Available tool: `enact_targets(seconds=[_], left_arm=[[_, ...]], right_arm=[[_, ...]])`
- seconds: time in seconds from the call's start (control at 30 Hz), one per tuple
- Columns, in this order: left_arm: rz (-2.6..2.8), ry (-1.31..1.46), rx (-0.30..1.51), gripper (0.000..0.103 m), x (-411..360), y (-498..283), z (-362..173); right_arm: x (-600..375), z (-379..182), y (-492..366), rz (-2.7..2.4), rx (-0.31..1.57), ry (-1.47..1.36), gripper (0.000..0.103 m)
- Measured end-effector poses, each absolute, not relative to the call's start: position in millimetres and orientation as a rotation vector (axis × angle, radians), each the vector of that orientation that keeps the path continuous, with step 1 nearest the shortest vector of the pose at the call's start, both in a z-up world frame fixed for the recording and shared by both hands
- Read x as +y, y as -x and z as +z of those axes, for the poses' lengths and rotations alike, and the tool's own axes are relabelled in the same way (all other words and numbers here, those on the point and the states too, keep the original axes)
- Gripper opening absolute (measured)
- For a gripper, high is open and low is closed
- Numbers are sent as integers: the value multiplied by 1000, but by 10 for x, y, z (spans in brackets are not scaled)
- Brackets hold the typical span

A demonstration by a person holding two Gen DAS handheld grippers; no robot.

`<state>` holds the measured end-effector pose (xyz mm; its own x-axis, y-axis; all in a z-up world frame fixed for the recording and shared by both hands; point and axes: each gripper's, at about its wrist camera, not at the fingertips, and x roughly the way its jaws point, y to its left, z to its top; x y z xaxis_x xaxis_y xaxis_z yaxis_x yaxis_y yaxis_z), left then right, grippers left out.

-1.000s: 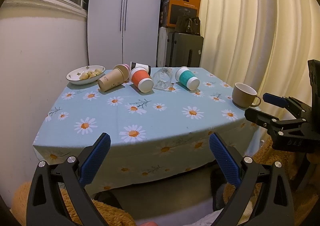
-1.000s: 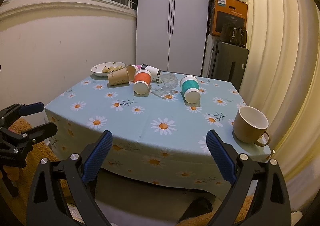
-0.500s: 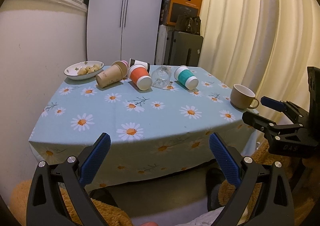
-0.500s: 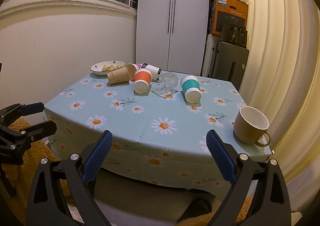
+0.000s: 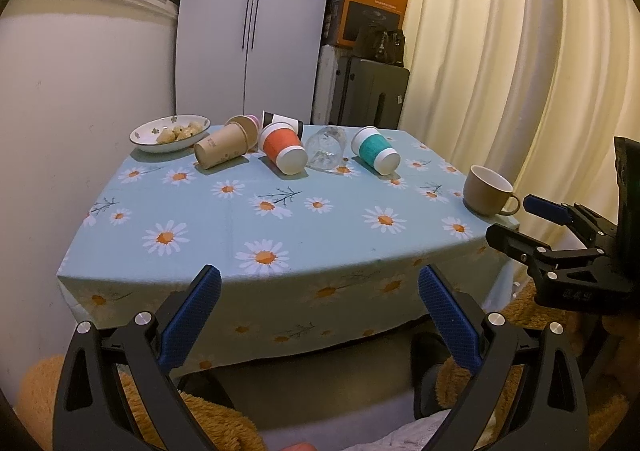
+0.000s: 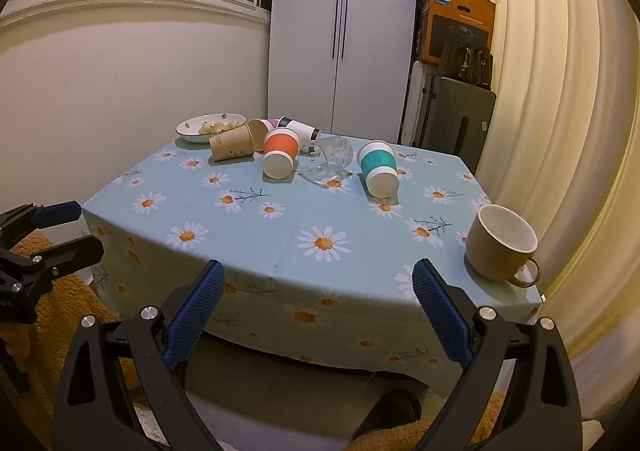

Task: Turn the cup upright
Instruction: 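Move the left gripper toward the orange-banded paper cup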

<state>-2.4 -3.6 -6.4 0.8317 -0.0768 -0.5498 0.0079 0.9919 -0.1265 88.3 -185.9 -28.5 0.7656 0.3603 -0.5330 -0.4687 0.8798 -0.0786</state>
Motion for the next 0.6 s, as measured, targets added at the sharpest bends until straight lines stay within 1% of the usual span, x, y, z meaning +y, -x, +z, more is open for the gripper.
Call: enact_targets(seconds=[0.33,0.47,0.6], left_arm=[[-94,209,632,96,97,-75,-49],[-101,248,659,96,181,-205,-36],[-113,328,665,96,342,-391,13]], right_arm=[[-1675,-336,-983,494,578,258,94],[-1572,-401,-1129,519,639,269,93],[-1558,-408,-1375,552,716,203,93]])
